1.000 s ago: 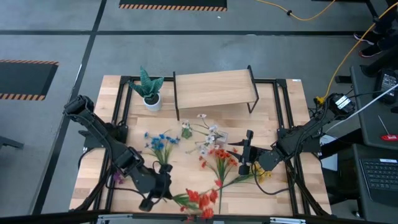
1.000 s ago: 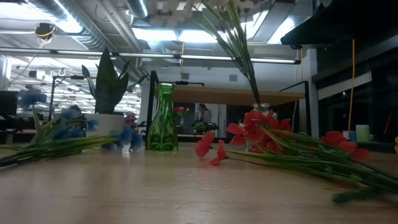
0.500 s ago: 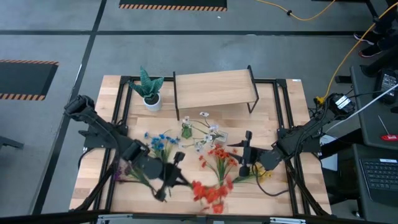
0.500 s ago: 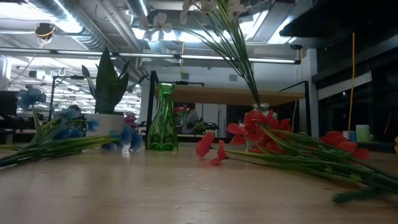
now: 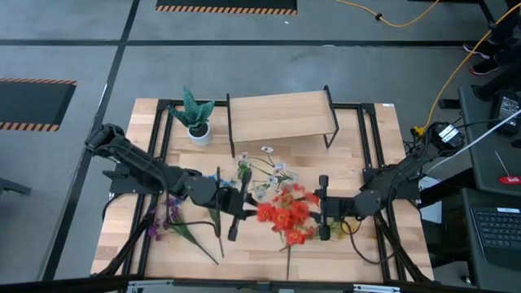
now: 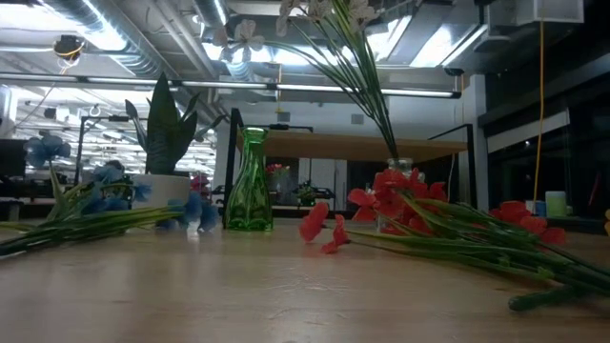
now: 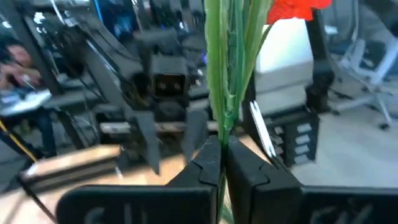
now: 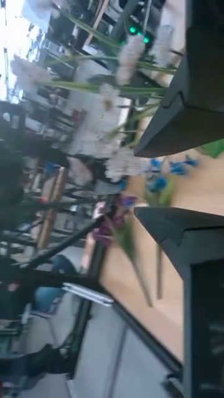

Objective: Pick and place flowers into a vace then onto a shelf
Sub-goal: Put the left orange flowers into the transparent vase

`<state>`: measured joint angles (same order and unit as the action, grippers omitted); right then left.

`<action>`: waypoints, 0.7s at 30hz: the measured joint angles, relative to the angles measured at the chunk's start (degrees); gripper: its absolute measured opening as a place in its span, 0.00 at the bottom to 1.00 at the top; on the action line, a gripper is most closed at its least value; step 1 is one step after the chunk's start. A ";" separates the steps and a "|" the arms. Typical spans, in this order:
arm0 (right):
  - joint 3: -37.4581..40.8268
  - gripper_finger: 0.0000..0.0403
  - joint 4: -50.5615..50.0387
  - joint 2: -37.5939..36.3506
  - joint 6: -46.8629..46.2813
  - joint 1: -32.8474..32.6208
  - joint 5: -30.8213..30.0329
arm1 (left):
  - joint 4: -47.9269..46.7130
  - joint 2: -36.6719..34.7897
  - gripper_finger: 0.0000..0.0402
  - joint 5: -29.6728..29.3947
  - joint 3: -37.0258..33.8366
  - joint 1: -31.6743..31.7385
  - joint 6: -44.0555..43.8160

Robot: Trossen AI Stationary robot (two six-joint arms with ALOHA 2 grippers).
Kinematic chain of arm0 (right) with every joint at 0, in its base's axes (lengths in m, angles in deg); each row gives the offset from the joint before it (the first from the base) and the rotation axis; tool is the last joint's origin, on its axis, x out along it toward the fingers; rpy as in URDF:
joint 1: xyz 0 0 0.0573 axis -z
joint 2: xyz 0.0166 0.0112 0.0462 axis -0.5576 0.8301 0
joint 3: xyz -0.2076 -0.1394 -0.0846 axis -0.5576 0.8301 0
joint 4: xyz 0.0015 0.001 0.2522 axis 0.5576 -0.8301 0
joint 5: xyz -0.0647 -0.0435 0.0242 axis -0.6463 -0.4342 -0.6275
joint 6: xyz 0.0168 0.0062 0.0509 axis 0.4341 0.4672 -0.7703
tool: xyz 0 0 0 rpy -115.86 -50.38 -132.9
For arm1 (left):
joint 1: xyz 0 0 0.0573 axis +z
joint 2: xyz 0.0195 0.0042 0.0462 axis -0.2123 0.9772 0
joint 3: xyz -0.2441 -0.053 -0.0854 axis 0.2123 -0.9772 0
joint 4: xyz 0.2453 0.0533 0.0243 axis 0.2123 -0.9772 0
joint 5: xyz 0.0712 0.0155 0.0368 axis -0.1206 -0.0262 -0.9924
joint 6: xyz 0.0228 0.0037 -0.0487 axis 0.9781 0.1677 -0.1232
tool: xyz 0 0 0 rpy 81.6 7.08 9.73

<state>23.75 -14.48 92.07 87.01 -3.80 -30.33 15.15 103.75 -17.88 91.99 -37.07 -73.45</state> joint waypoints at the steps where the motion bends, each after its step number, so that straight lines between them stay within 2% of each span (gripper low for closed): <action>1: 0.00 0.35 1.18 0.00 -0.03 0.00 0.05 | 1.11 0.00 0.01 -0.12 0.00 0.17 0.53; 6: -1.10 0.35 4.61 0.00 0.18 0.00 5.41 | 2.20 0.49 0.01 0.10 0.00 0.96 0.08; 13: -6.52 0.35 2.51 2.10 3.03 2.00 5.88 | 6.90 4.22 0.01 -0.03 0.00 1.11 2.44; 21: -14.39 0.35 -0.67 7.62 3.10 5.69 9.01 | 8.79 4.17 0.01 -0.16 0.00 2.66 1.92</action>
<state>9.36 -15.14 99.69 90.11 1.89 -21.32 23.95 107.93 -18.04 91.99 -34.41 -71.52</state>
